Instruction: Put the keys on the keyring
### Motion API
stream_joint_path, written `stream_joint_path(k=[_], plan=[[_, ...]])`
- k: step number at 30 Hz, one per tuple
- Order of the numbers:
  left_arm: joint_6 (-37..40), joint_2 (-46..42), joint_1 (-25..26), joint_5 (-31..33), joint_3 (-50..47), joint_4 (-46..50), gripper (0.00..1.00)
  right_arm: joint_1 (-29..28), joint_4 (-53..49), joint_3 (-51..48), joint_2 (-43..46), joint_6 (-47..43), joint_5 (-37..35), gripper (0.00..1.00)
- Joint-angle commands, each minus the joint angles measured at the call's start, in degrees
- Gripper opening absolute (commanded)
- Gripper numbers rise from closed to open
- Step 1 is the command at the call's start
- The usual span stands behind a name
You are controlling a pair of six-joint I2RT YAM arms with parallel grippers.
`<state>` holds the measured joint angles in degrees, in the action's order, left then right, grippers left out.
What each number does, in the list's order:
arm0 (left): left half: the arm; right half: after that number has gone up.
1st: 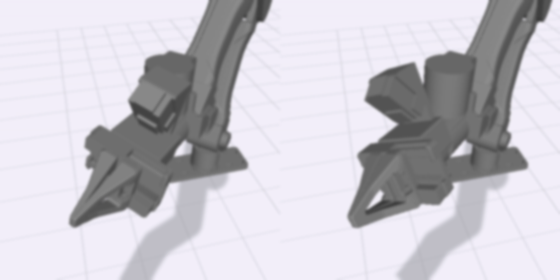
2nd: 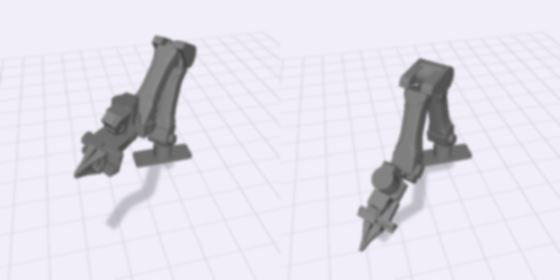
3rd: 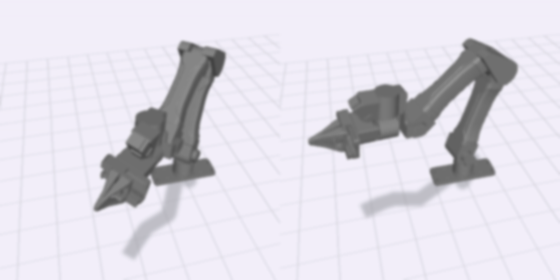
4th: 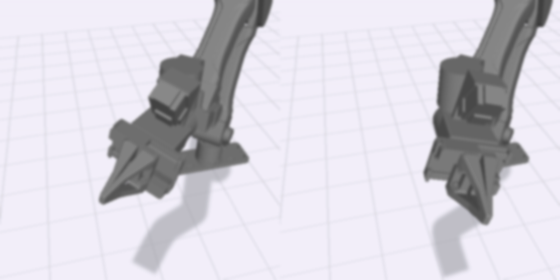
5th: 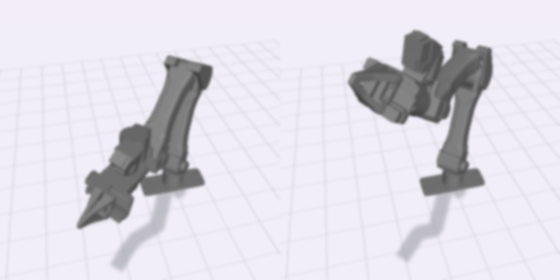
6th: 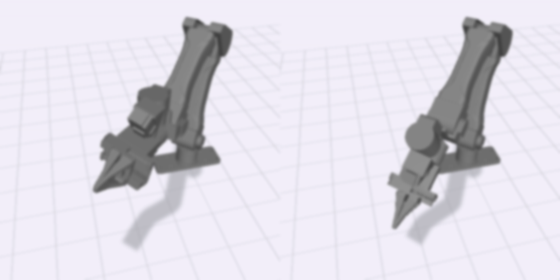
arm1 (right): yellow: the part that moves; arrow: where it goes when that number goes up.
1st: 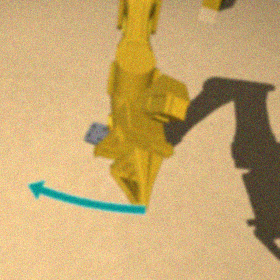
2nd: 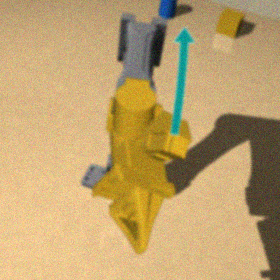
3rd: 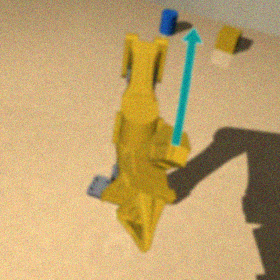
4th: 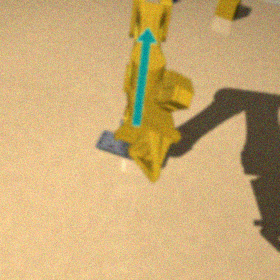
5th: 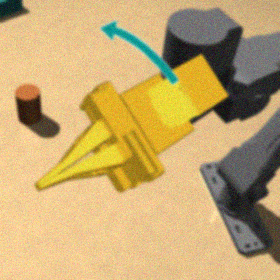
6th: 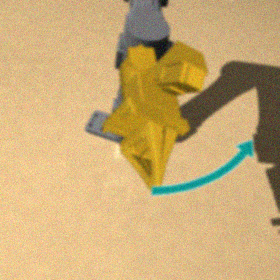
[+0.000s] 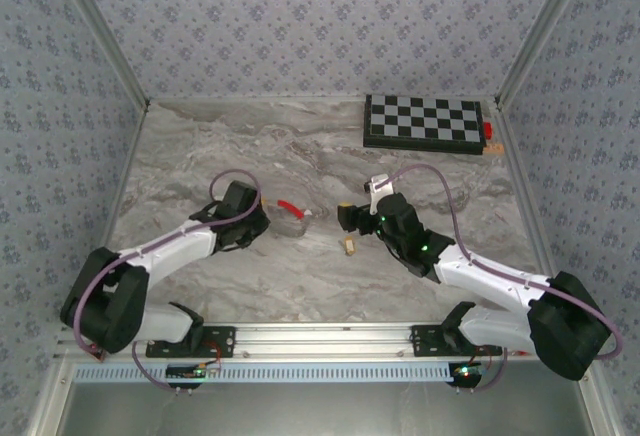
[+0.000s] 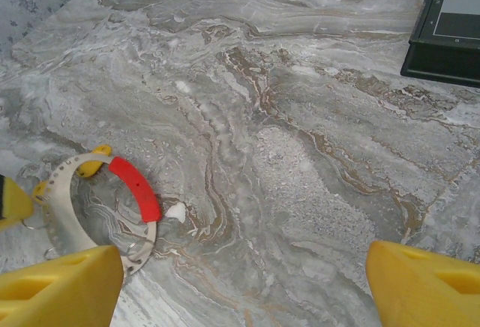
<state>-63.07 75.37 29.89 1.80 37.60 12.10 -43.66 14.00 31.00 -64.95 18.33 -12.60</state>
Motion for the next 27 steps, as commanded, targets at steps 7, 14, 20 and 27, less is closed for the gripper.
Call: stream_joint_path(k=[7,14,20,27], plan=[[19.05,-5.50,2.23,11.92,10.35,15.12,0.00,-0.13,1.25,0.02,-0.26,-1.20,0.47,0.86],[34.68,-3.14,11.71,28.86,19.82,22.12,0.00,0.02,1.86,-0.35,0.86,-2.25,2.87,0.82],[45.20,-3.85,14.64,27.46,18.40,12.75,0.00,0.24,3.13,-0.98,1.79,-5.46,7.31,0.76],[50.83,-6.33,14.44,15.69,18.17,6.60,0.00,2.47,3.07,-0.86,3.66,-3.58,12.27,0.76]])
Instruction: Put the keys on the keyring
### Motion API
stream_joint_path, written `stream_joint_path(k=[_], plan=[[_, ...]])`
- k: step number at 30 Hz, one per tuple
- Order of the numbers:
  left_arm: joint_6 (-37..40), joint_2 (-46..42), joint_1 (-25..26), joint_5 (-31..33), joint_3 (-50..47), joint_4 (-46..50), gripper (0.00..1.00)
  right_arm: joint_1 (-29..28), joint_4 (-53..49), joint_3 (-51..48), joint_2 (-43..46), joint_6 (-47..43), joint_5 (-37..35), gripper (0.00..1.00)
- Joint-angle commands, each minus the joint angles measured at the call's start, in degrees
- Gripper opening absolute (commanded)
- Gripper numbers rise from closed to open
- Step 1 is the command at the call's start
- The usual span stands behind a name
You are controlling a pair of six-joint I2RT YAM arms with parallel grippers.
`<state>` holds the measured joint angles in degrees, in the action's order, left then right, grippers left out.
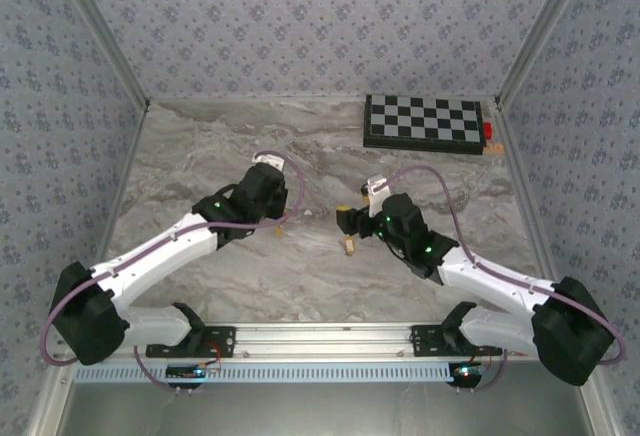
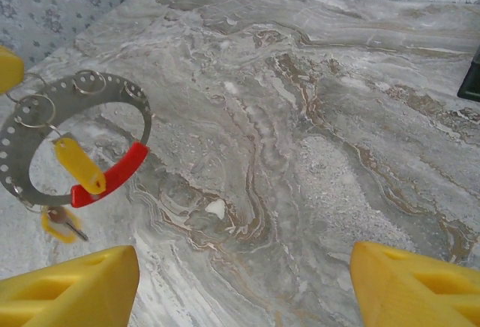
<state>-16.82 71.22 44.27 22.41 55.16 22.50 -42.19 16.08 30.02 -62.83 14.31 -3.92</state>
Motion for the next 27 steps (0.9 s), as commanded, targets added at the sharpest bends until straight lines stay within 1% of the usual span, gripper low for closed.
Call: stream_joint_path(k=[1,3,5,8,12,14,16,18,23,26,27], plan=[[5.36,-2.46,-0.19,-7.12,0.78,-4.02,0.00,1.55,0.74,0.38,1.86,0.95,4.95,0.75],[6.80,-3.23,-0.59,-11.08,0.64,-5.12,0.00,2.62,1.14,0.80,2.41,1.48,8.45,0.74],[7.09,-4.52,-1.46,-14.88,-0.33,-7.34,0.00,3.30,1.59,1.32,2.92,2.17,10.33,0.73],[6.26,-7.13,-4.50,-24.31,-1.86,-11.04,0.00,3.61,2.72,1.62,3.38,3.01,12.30,0.66],[5.51,-10.62,-8.13,-34.42,-4.17,-16.21,0.00,4.38,4.47,1.97,3.77,3.48,15.49,0.64],[6.13,-11.19,-8.44,-36.71,-3.61,-15.97,0.00,4.99,3.76,3.26,3.27,3.78,17.94,0.63],[6.79,-11.36,-8.65,-40.39,-2.94,-15.98,0.00,5.99,4.22,4.35,2.60,4.65,21.70,0.59],[6.97,-11.53,-8.66,-42.85,-2.76,-16.38,0.00,7.11,5.71,4.94,2.11,5.65,24.59,0.55],[7.15,-11.37,-8.86,-44.24,-2.53,-17.32,0.00,10.42,7.46,6.70,1.15,6.95,29.47,0.55],[7.09,-10.98,-8.92,-44.74,-2.11,-16.99,0.00,10.83,8.58,7.24,0.25,6.82,32.26,0.55],[7.15,-10.80,-8.90,-44.95,-2.01,-16.75,0.00,10.78,9.06,7.39,-0.28,6.59,33.41,0.57]])
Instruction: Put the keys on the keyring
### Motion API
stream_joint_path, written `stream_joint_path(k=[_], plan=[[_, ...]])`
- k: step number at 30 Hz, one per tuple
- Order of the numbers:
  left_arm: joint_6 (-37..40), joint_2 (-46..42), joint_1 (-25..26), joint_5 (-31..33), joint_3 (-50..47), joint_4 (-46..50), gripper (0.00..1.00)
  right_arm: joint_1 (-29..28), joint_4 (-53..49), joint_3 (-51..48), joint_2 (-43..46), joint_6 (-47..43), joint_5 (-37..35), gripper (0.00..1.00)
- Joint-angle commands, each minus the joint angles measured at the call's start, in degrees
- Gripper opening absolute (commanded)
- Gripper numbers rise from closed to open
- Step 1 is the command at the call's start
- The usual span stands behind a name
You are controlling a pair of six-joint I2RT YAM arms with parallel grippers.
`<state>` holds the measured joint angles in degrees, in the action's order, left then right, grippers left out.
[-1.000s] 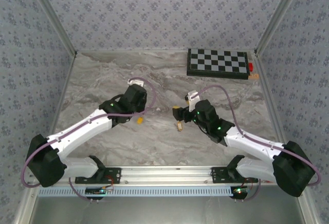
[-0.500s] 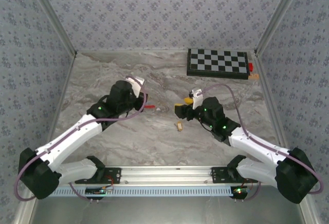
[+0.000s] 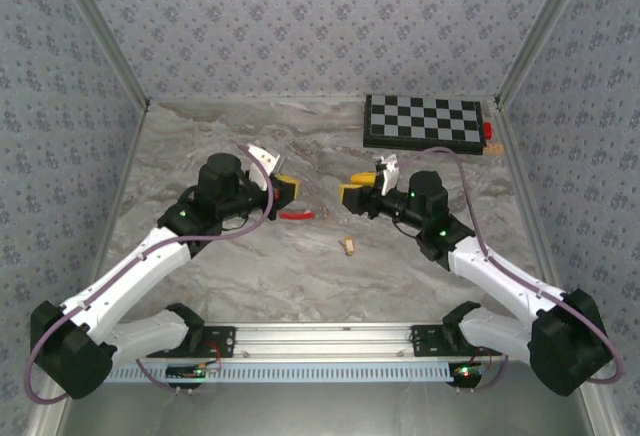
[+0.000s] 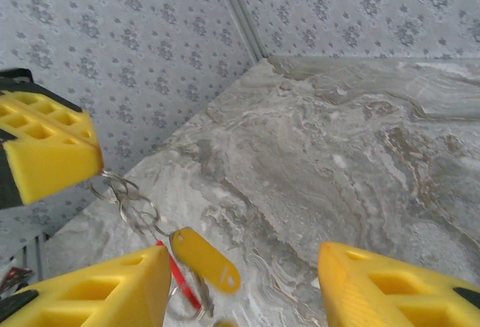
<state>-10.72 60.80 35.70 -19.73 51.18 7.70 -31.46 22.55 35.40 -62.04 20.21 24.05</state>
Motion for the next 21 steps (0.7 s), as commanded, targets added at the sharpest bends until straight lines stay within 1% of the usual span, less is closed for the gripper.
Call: stream_joint_path(k=[1,4,7,10,11,13,14,16,19,21], plan=[[1.01,-0.25,-0.31,-2.93,2.08,-1.77,0.00,-0.18,3.04,2.04,-1.59,0.18,6.58,0.58],[0.82,-0.11,-0.34,-2.80,1.99,-1.49,0.00,-2.20,3.90,2.12,-3.24,-3.61,9.03,0.58],[0.59,0.28,-0.34,-0.72,1.60,-0.92,0.00,-4.56,-0.52,3.75,-5.32,-6.07,4.25,0.59],[0.14,0.60,-0.37,2.89,0.63,-0.09,0.00,-3.68,-1.16,3.63,-6.89,-3.37,1.97,0.60],[-0.30,0.64,-0.35,4.57,0.05,0.09,0.06,-3.33,-1.19,3.38,-6.95,-3.00,1.75,0.61],[-1.17,0.94,-0.33,7.86,-1.05,1.17,0.12,-3.08,-1.76,2.54,-6.38,-2.34,-0.44,0.63],[-1.73,1.18,-0.32,8.98,-1.54,1.95,0.18,-2.91,-2.53,2.17,-5.81,-2.20,-1.69,0.64],[-2.96,2.05,-0.36,9.69,-2.42,3.19,0.21,-2.65,-3.89,1.26,-4.26,-2.13,-3.99,0.65],[-4.02,4.31,-0.20,8.01,-3.47,4.52,0.25,-2.17,-5.85,-0.84,-1.24,-1.54,-7.66,0.66],[-4.46,6.38,0.44,8.26,-3.58,5.56,0.30,-1.65,-7.63,-2.24,0.76,-0.61,-10.02,0.67]])
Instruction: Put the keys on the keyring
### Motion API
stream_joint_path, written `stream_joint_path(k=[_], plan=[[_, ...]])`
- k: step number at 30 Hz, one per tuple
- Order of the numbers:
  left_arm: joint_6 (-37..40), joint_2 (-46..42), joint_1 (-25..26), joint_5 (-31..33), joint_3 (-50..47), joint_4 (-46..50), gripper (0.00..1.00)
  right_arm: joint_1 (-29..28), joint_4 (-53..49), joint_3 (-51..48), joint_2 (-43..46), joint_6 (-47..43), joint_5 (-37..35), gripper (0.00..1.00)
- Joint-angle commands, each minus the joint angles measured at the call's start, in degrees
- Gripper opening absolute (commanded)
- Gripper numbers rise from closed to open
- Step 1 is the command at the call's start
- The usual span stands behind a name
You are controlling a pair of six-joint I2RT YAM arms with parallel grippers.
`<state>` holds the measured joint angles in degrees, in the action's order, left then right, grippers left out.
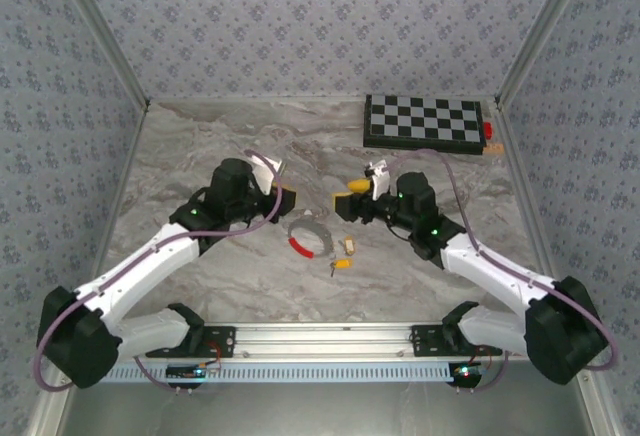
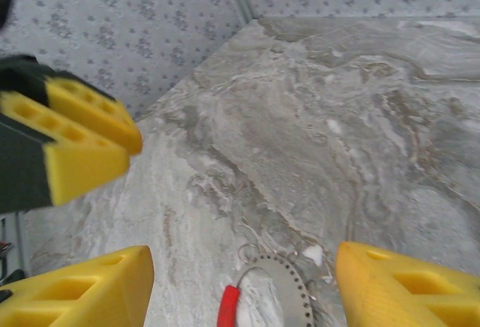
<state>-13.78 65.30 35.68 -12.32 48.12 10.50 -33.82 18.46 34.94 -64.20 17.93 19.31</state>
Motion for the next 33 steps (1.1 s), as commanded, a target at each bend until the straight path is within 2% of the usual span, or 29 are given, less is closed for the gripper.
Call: stream_joint_path(k=[1,9,19,27,33], plan=[[-1.67,3.11,0.86,1.36,-0.44,3.17,0.31,1.19,-4.38,-2.75,4.13,2.07,-6.08,0.67],[-1.68,15.85,6.35,6.31,5.55,7.91,0.33,4.96,-5.76,-10.19,11.25,4.85,-8.06,0.68],[-7.54,32.46,7.23,8.07,8.72,9.70,0.22,6.31,-2.99,-12.82,11.76,5.68,-7.05,0.69],[-10.08,33.54,7.11,12.29,5.57,14.43,0.21,6.06,-2.99,-12.88,11.52,5.53,-7.53,0.69],[-13.72,28.59,6.53,15.54,0.44,19.29,0.21,6.00,-2.81,-12.97,11.11,5.53,-7.97,0.69]])
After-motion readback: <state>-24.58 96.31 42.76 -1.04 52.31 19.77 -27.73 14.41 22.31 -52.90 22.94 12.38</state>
